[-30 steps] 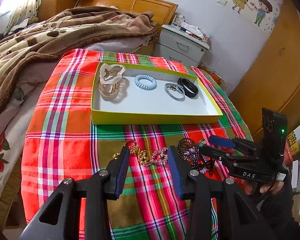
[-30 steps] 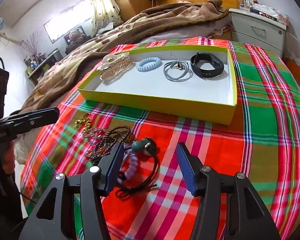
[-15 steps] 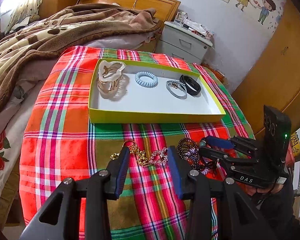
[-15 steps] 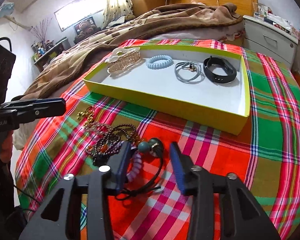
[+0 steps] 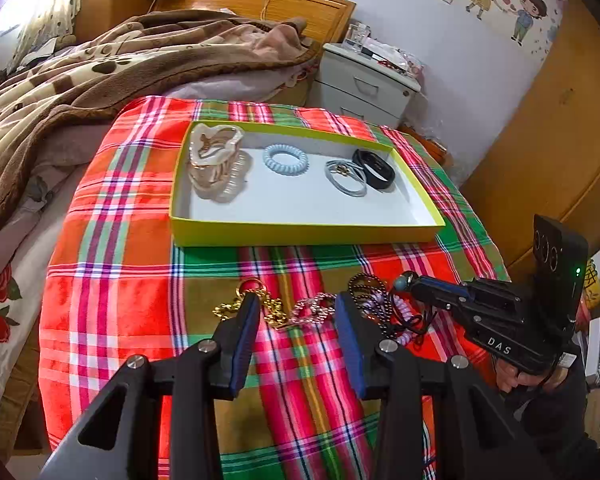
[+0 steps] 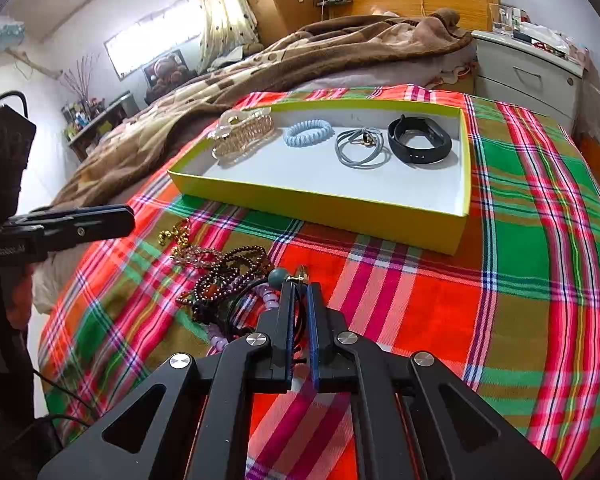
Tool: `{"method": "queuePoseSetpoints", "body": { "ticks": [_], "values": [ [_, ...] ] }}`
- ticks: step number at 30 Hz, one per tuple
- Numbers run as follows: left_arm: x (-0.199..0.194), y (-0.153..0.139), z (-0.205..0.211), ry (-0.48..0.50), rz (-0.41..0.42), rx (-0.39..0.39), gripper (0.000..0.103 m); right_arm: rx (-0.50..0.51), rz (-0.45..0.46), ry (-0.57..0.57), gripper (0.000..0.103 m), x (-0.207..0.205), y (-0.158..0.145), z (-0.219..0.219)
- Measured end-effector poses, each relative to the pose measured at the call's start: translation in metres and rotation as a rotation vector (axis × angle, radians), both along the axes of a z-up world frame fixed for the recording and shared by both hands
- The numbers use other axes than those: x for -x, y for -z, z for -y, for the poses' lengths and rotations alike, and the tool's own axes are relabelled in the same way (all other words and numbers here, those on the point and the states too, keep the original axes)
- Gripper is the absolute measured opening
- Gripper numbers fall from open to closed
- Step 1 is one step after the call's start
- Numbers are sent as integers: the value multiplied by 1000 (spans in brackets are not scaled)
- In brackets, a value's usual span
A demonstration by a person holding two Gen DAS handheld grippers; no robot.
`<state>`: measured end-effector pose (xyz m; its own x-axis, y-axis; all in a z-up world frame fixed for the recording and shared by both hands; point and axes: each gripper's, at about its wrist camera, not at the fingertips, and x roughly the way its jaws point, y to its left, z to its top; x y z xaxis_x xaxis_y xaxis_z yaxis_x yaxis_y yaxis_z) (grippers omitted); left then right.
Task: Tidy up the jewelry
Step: 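Grasp the dark beaded bracelet with the left gripper while the right grasps the black cord tie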
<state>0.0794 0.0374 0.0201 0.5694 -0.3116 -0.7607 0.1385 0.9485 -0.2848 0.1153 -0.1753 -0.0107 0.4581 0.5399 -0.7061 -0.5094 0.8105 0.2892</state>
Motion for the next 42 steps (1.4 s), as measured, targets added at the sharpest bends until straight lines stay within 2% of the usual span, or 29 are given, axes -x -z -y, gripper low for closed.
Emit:
{"method": "queuePoseSetpoints", "body": {
  "ticks": [9,13,17,22,26,29,38,42],
  "values": [
    [5,5,28,101,-6,-5,41,-119,31,96,6,10,-17,30],
    [9,9,51,175,7,-52,41,-125,37,123,6,17,-18,38],
    [9,14,73,247,3,-95,46,-147,44,151,6,23,-20,49],
    [6,19,93,268,1,-146,46,-161,48,167,6,28,-21,56],
    [3,24,104,238,1,-241,46,-171,51,174,6,29,-21,60],
    [3,28,107,243,-4,-272,46,-177,53,173,6,29,-20,62],
    [0,29,116,248,2,-319,46,-184,55,184,6,31,-20,65],
    [-1,30,117,262,2,-303,35,-190,55,188,6,31,-19,66]
  ]
}}
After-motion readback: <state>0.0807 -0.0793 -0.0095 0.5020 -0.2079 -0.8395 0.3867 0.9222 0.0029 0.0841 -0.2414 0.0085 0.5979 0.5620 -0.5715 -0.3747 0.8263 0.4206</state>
